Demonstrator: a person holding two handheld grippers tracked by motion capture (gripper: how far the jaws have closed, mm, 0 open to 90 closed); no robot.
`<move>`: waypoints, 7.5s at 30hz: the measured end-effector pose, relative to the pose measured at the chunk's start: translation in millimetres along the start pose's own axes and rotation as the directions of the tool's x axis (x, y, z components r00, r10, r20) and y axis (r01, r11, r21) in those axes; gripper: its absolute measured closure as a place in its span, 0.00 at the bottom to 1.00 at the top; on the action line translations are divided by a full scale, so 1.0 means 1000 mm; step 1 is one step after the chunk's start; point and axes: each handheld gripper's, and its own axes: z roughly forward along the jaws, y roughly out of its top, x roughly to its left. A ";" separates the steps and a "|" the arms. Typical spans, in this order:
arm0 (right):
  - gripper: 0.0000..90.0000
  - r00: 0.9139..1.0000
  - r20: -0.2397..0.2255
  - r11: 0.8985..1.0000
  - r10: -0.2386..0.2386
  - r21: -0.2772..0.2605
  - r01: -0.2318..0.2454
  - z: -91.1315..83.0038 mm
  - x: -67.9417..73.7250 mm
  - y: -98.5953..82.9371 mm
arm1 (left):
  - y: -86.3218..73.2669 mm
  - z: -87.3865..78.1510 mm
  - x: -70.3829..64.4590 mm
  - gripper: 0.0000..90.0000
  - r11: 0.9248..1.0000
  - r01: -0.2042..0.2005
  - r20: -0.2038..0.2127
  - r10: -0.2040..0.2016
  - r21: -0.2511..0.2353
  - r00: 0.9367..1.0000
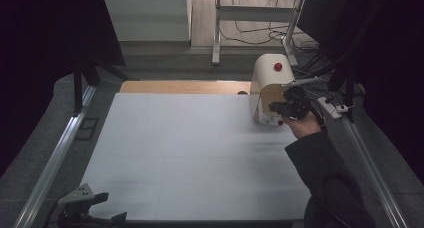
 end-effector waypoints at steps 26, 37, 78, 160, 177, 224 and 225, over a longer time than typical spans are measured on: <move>0.66 1.000 0.016 1.000 0.014 0.012 -0.015 0.004 -0.001 -0.001 | -0.001 -0.001 -0.001 0.01 1.000 -0.002 -0.003 0.002 -0.002 1.000; 0.45 1.000 0.009 1.000 0.001 -0.018 -0.001 -0.007 0.013 -0.013 | 0.000 -0.001 -0.002 0.00 1.000 -0.006 -0.015 0.006 -0.001 1.000; 0.00 0.997 -0.080 1.000 -0.007 -0.012 0.006 -0.026 0.071 -0.103 | -0.001 -0.003 -0.003 0.00 0.999 -0.025 -0.081 0.023 -0.022 0.996; 0.00 0.990 -0.105 0.995 0.095 -0.014 -0.097 -0.089 0.092 -0.201 | -0.001 -0.002 -0.001 0.00 1.000 -0.013 -0.052 0.013 -0.009 0.999; 0.00 0.987 -0.139 0.996 0.075 -0.035 -0.081 -0.081 0.091 -0.183 | 0.000 -0.001 -0.001 0.00 1.000 -0.012 -0.054 0.012 -0.003 0.998; 0.00 0.989 -0.120 0.995 0.091 -0.019 -0.094 -0.045 0.062 -0.134 | 0.000 0.000 0.000 0.00 1.000 -0.005 -0.052 0.005 0.004 0.999; 0.00 0.989 -0.119 0.996 0.090 -0.017 -0.093 -0.045 0.061 -0.134 | 0.000 0.000 0.000 0.00 1.000 -0.005 -0.051 0.005 0.004 0.999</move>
